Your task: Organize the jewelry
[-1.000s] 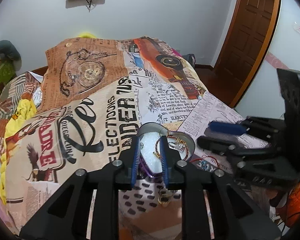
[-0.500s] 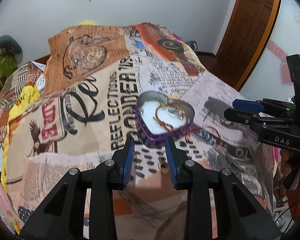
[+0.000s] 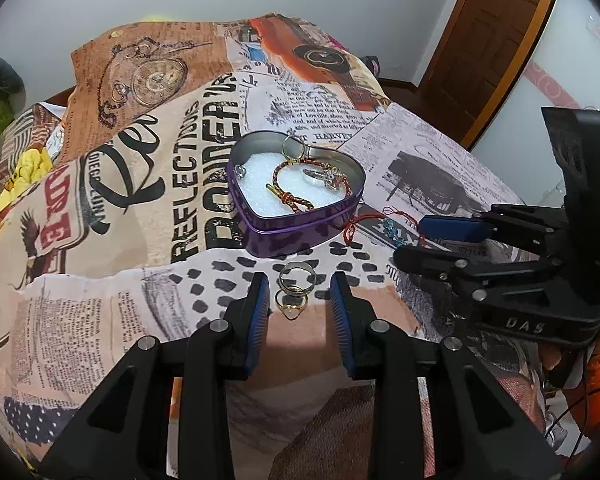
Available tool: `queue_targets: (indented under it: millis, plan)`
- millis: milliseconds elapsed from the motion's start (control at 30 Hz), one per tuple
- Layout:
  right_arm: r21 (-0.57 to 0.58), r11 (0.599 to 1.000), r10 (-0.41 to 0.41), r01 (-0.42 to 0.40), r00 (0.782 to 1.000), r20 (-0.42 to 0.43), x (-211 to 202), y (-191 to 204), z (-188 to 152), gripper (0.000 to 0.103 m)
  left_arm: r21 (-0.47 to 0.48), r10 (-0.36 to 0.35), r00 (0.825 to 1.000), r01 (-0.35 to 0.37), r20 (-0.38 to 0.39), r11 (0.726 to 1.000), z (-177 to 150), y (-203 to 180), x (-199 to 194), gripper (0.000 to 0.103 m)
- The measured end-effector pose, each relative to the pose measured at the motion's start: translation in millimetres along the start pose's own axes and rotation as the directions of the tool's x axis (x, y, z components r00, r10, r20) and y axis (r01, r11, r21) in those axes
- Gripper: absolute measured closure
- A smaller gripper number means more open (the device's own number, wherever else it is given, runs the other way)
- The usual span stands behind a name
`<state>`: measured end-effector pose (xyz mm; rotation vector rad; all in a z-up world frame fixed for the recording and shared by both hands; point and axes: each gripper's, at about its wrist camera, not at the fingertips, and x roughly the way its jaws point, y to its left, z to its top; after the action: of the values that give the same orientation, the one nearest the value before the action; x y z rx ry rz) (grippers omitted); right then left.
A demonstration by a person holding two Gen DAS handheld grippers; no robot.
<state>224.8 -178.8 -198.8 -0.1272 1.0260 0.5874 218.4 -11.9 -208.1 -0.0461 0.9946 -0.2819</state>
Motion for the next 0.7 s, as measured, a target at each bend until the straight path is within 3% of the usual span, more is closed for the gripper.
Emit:
queue_targets:
  millis: [533, 700]
  plan:
    - [-0.001, 1.0, 0.017, -0.017, 1.0, 0.026, 9, -3, -1, 0.065, -0.012, -0.019, 1.0, 0.019, -0.004, 1.0, 0, 2, 18, 0.072]
    - [-0.01, 1.0, -0.019, 0.02, 0.999, 0.031, 11, -5, 1, 0.087, -0.001, -0.009, 1.0, 0.009, 0.004, 1.0, 1, 1, 19, 0.075]
